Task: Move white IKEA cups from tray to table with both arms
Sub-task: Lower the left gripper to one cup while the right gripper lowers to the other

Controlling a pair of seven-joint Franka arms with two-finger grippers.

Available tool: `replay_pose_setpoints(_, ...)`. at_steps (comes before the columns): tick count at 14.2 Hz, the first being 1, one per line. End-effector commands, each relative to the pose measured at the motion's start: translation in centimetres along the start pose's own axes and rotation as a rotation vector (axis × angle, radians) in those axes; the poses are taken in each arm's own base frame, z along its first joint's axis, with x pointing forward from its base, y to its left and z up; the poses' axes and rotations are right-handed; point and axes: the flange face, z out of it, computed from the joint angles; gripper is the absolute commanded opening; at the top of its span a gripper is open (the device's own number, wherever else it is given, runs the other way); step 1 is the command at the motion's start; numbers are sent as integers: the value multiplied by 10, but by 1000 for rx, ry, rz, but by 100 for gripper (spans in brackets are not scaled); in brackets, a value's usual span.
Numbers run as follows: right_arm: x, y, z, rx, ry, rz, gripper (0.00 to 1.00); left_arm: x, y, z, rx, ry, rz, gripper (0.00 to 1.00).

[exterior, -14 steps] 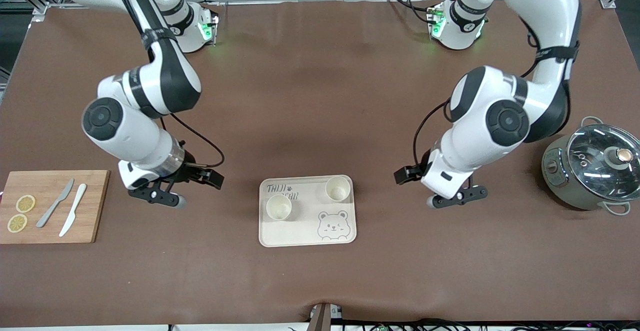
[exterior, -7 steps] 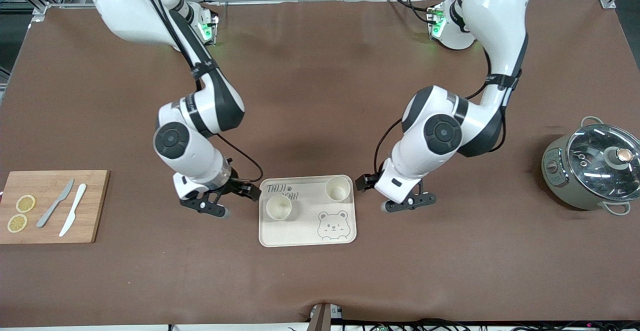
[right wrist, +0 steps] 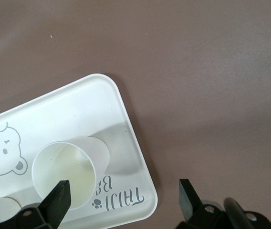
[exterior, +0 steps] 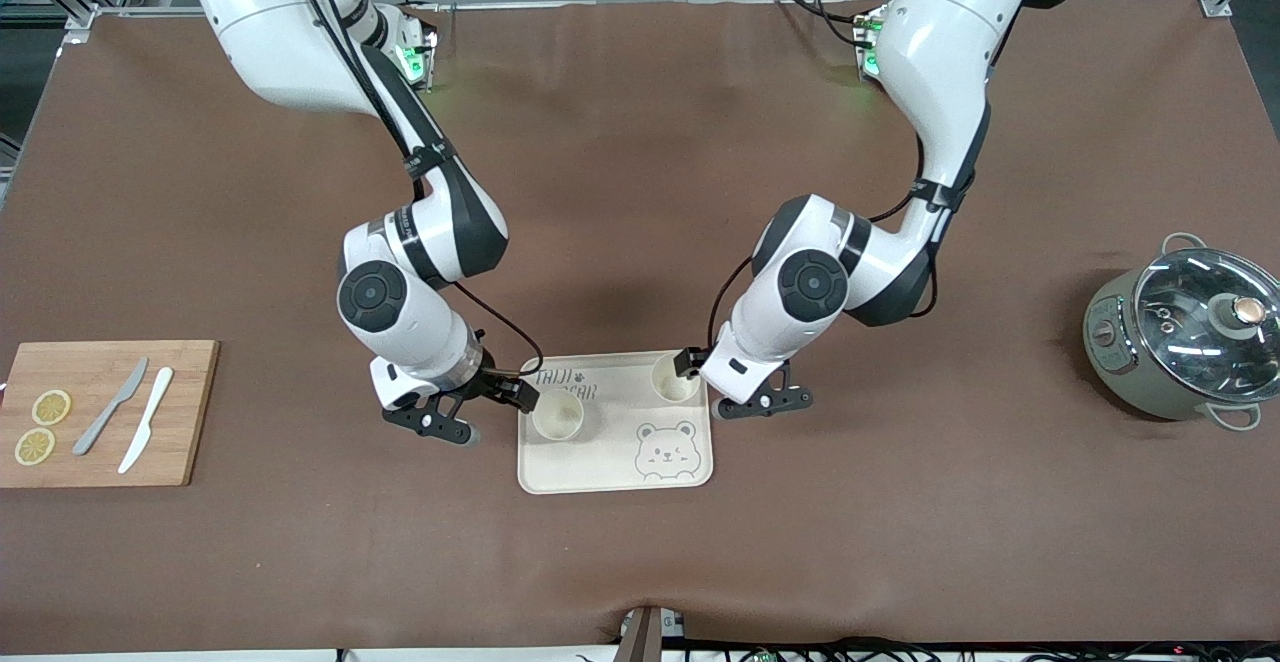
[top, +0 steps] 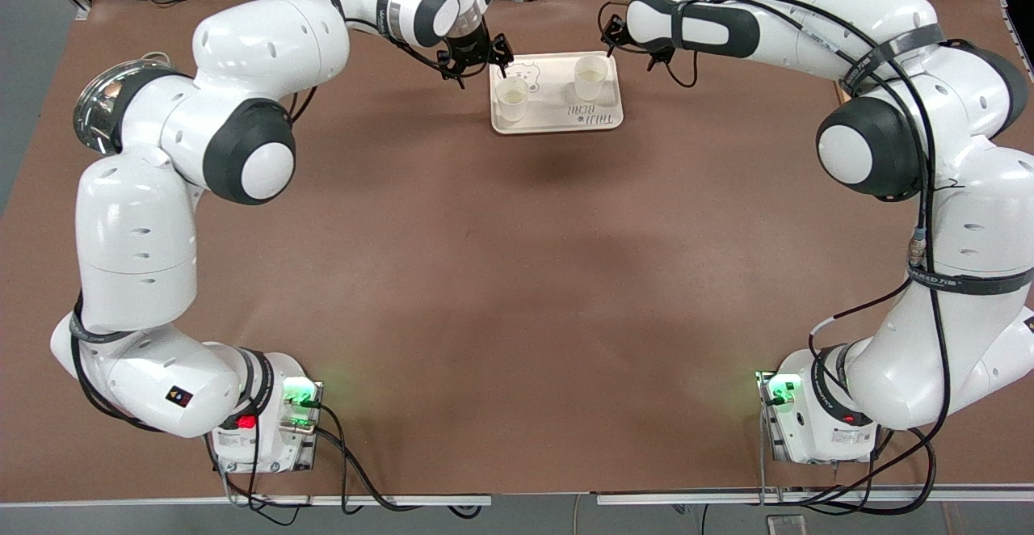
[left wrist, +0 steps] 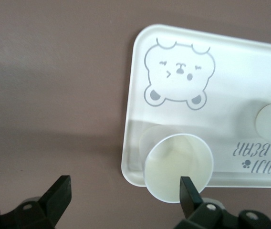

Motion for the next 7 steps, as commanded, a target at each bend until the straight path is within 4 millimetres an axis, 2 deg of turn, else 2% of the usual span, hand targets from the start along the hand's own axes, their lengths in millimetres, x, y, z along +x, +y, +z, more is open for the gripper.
replay_pose_setpoints(1, -4, -15, 11, 12, 25, -4, 100, 2, 3, 18, -10, 8, -9, 100)
replay_pose_setpoints(4, -7, -17, 22, 10, 26, 0, 100, 1, 2, 33, -5, -3, -26, 100)
replay_pose_setpoints(7, -8, -18, 24, 10, 34, -6, 100, -1, 1, 42, -2, -8, -29, 100)
